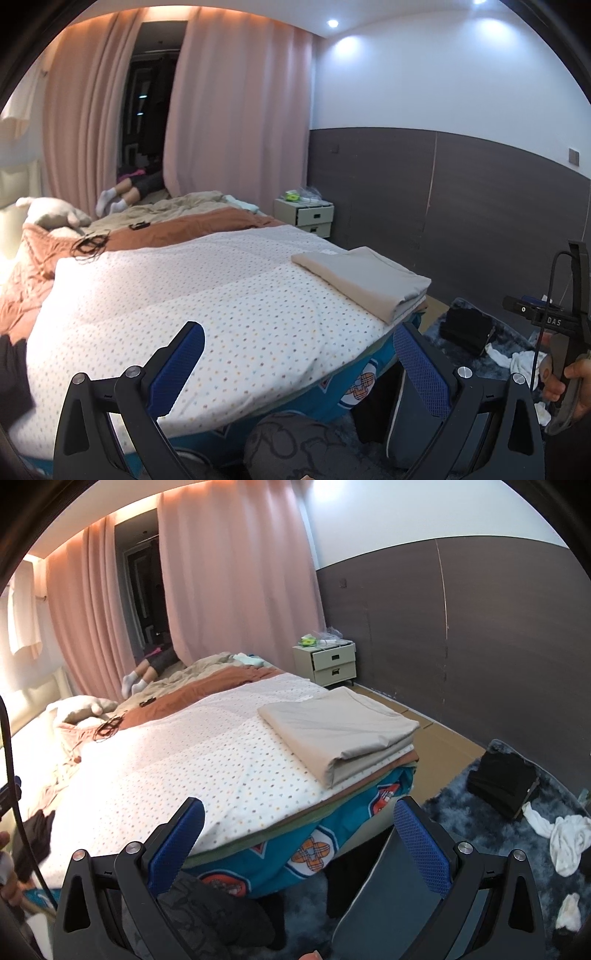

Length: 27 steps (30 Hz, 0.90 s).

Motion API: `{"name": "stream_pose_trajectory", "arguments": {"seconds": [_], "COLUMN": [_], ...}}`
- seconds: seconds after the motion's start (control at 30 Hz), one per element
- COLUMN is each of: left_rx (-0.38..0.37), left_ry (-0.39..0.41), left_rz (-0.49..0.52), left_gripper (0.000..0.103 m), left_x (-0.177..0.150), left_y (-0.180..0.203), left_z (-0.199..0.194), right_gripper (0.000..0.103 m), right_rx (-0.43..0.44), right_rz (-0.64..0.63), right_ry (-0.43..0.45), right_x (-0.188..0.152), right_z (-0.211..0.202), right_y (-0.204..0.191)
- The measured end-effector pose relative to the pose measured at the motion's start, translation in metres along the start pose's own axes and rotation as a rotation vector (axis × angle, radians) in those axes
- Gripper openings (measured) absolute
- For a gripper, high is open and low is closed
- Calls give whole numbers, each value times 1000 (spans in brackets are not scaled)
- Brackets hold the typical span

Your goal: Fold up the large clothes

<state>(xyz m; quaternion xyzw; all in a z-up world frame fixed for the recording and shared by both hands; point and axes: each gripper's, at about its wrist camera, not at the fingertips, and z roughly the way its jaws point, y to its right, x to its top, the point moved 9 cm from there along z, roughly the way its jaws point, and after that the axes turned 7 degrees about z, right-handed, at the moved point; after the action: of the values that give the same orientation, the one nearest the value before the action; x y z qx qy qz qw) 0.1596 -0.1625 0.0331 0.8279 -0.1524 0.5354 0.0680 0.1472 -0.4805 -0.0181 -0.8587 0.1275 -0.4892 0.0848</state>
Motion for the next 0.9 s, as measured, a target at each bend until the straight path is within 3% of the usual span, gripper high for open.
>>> {"name": "stream_pose_trajectory", "arguments": {"seconds": [0.47, 0.9], "left_rx": [70, 111], "left_ry": [29, 41], "left_rz": [3, -38], "left_gripper": [103, 103], "left_x": [-35, -63], "left_y": [10, 17], "left_z": [-55, -81], "right_gripper": [102, 102], "right_rx": [63, 128], "right_rz": [-77, -89], "right_ry": [24, 26], "right_x": [-41, -67], "right_z": [-53, -65], "right_y": [-30, -39]}}
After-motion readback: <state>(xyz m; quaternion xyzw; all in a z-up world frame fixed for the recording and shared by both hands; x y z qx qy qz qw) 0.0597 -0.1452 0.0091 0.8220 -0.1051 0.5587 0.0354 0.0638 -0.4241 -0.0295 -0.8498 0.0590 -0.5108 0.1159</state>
